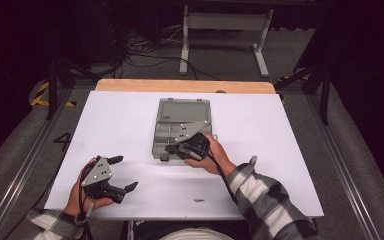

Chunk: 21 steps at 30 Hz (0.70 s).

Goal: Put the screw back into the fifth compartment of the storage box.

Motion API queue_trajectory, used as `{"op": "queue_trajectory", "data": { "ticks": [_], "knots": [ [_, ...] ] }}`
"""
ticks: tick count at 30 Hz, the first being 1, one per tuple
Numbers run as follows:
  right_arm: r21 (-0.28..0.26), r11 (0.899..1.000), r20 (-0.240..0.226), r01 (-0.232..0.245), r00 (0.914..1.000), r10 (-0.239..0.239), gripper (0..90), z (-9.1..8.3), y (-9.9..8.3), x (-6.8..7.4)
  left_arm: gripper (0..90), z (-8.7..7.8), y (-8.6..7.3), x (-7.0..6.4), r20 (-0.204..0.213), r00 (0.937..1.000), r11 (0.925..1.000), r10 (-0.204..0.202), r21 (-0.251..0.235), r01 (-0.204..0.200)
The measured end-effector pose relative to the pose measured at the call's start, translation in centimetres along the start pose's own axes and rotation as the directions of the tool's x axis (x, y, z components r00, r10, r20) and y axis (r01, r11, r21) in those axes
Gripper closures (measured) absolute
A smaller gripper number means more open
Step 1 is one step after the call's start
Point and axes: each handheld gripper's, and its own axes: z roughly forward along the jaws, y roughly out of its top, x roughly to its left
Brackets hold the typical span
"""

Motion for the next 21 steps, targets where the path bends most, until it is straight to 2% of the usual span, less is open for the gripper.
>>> {"op": "queue_trajectory", "data": {
  "ticks": [6, 10, 13, 21],
  "knots": [
    [0.045, 0.999, 0.004, -0.010, 0.9999, 0.010, 88.2, 2.4, 0.5, -0.9, 4.5, 0.1, 0.0, 0.0, 0.001, 1.0000, 1.0000, -0.001, 0.003, 0.001],
    [0.059, 0.998, 0.008, -0.011, 0.9999, 0.010, 88.2, 3.1, 0.6, -1.2, 4.6, 0.1, 0.0, 0.0, 0.003, 1.0000, 1.0000, 0.004, 0.002, -0.004],
    [0.064, 0.998, 0.011, -0.029, 0.9996, 0.028, 88.2, 3.5, 0.7, -1.6, 4.6, 0.1, -0.1, 0.0, 0.007, 1.0000, 1.0000, -0.006, 0.005, 0.006],
    [0.118, 0.993, 0.029, -0.018, 0.9995, 0.014, 88.0, 5.1, 0.6, -2.1, 4.5, -0.2, -0.4, 0.0, 0.000, 0.9998, 0.9997, -0.018, 0.015, 0.018]
  ]
}}
